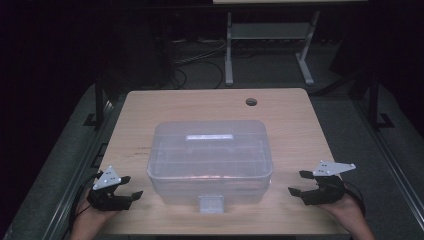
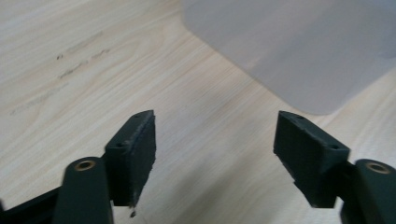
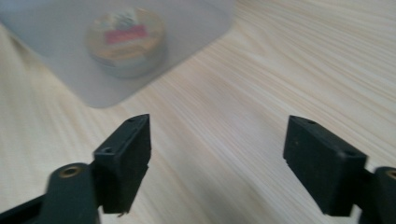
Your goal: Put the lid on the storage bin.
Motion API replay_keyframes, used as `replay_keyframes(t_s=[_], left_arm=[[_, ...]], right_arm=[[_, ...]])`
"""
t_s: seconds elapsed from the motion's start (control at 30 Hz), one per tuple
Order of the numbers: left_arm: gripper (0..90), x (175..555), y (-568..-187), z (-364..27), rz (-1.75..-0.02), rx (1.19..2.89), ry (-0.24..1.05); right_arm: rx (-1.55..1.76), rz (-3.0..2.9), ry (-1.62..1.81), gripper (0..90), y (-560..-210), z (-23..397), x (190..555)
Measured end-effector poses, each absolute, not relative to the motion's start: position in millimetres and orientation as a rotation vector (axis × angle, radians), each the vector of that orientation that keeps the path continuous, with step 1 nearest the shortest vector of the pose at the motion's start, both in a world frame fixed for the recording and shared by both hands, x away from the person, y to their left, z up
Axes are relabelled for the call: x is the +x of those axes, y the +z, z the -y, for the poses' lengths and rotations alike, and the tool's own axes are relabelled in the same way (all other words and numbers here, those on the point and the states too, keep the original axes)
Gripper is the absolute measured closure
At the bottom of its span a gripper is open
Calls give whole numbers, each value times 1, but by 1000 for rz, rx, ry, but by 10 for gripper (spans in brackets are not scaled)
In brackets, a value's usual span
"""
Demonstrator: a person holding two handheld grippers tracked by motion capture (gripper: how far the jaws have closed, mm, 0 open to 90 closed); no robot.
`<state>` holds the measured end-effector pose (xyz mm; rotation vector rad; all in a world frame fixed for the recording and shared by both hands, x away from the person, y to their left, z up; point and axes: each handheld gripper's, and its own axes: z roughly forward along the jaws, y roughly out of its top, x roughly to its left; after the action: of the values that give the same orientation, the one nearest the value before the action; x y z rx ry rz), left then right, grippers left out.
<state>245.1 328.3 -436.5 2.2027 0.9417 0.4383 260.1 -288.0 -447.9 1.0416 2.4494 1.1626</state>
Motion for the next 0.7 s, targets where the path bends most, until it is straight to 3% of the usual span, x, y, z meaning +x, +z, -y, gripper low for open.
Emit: replay_keyframes(t_s=[0.3, 0.7], left_arm=[[178, 252, -451, -330, -989, 2237, 443], [136, 257, -466, -332, -1004, 2248, 422]], right_arm=[[1131, -2390, 1088, 150, -461, 300, 261], [1236, -2324, 987, 91, -477, 301, 266]])
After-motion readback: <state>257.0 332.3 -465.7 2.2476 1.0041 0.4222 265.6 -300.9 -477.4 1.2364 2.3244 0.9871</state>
